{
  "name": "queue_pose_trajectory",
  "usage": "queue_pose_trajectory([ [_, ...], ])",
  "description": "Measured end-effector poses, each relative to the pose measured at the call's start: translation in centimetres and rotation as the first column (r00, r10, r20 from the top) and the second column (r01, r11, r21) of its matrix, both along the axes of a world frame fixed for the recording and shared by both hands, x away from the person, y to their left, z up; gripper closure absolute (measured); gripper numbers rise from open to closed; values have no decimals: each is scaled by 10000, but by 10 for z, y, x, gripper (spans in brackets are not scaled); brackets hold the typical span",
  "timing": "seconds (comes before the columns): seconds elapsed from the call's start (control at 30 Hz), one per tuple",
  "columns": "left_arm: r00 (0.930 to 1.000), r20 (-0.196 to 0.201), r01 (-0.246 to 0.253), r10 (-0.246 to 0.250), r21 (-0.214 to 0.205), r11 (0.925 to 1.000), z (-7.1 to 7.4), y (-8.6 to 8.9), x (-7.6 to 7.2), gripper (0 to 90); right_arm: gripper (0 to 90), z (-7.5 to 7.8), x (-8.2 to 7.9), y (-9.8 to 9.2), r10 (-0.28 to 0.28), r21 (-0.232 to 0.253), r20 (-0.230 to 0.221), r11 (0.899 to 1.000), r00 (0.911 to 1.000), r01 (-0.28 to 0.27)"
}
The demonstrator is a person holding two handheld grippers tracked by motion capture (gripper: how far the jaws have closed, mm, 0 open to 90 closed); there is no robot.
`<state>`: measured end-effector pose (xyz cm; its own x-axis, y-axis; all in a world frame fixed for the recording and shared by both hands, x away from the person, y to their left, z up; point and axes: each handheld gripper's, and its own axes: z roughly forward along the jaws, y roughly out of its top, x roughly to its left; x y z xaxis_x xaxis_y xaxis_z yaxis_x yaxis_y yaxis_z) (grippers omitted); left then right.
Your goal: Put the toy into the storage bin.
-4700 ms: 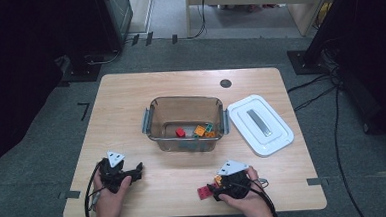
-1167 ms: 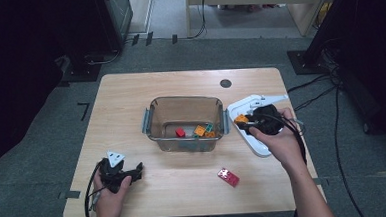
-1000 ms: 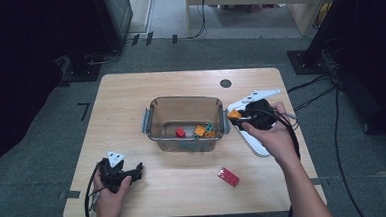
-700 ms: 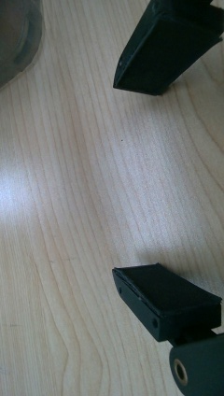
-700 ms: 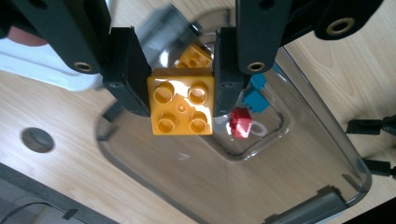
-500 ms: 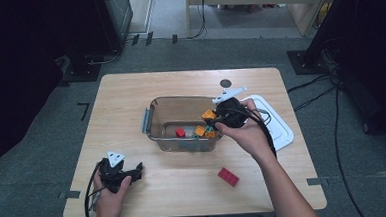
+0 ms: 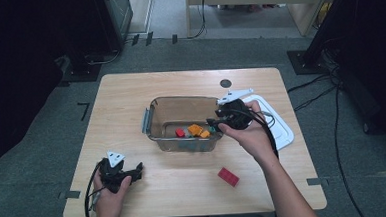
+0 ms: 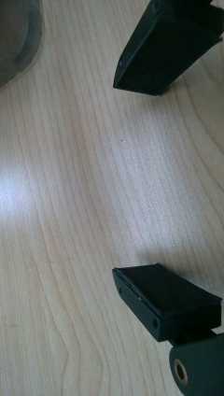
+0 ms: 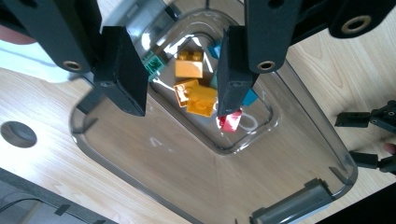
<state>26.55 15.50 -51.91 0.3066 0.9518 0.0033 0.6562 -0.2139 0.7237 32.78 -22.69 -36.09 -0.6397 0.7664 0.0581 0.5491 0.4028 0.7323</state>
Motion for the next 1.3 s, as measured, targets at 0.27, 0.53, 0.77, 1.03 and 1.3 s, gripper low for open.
queue_pose_trajectory([
  [0.27,10000,3,-1,1,1,10000,0,0,0,84,516,-3,-6,-26,-589,181,49,9981,9982,588],
  [0.53,10000,0,-1,1,0,10000,0,0,0,83,505,-14,-15,-54,-1072,303,48,9938,9942,1071],
  [0.77,10000,-14,8,-8,8,10000,0,0,0,83,499,-28,-27,-73,-1348,361,-84,9902,9908,1350],
  [1.03,10000,-9,2,-2,-1,10000,0,0,0,84,493,-49,-44,-83,-1338,294,-265,9905,9907,1345],
  [1.3,10000,-15,4,-4,2,10000,0,0,0,83,475,-75,-65,-79,-1034,349,-463,9939,9936,1051],
])
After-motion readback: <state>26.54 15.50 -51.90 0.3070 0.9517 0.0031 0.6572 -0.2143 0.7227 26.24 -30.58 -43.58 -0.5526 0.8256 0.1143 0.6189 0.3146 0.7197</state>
